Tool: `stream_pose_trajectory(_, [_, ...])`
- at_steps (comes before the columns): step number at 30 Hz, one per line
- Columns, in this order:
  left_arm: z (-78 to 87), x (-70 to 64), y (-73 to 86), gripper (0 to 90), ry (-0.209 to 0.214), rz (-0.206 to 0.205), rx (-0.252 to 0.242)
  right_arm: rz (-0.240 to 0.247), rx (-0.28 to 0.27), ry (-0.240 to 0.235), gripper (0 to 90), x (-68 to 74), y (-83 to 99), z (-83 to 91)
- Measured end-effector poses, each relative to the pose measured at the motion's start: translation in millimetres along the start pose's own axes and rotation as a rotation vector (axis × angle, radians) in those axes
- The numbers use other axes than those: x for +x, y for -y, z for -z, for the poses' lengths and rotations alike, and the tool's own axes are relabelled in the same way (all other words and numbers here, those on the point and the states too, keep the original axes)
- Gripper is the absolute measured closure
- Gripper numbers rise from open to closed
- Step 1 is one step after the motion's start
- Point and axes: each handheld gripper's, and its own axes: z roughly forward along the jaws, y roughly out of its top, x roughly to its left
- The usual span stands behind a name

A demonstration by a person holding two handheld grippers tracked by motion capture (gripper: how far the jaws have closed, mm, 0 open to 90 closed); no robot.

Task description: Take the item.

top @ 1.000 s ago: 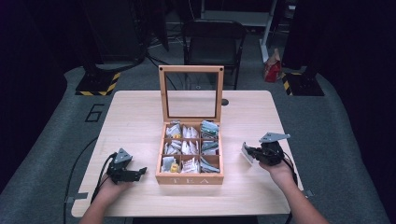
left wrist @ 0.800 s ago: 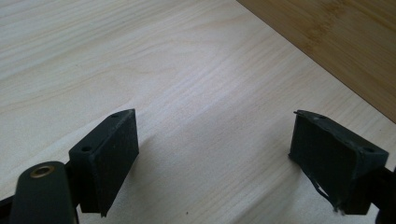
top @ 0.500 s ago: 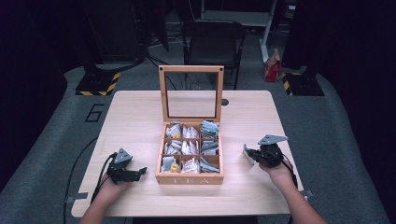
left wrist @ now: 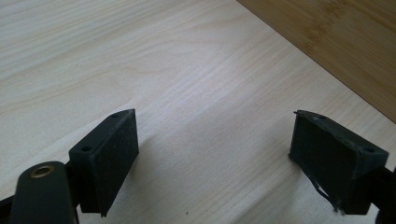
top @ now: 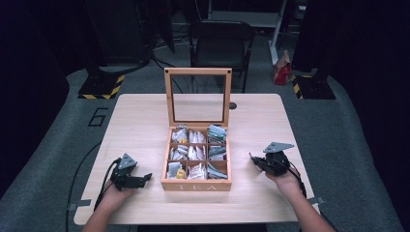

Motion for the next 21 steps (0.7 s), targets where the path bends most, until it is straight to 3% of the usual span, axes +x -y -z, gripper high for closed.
stream_pose_trajectory(12, [0.1, 0.3, -0.1, 14.9, -0.001, -0.005, 0.001, 0.021, 0.045, -0.041, 88.0, 10.6, 5.4, -12.7])
stream_pose_trajectory(21, [0.0, 0.1, 0.0, 14.9, 0.0, -0.001, 0.0, 0.033, 0.063, -0.041, 86.9, 15.8, 8.1, -18.7])
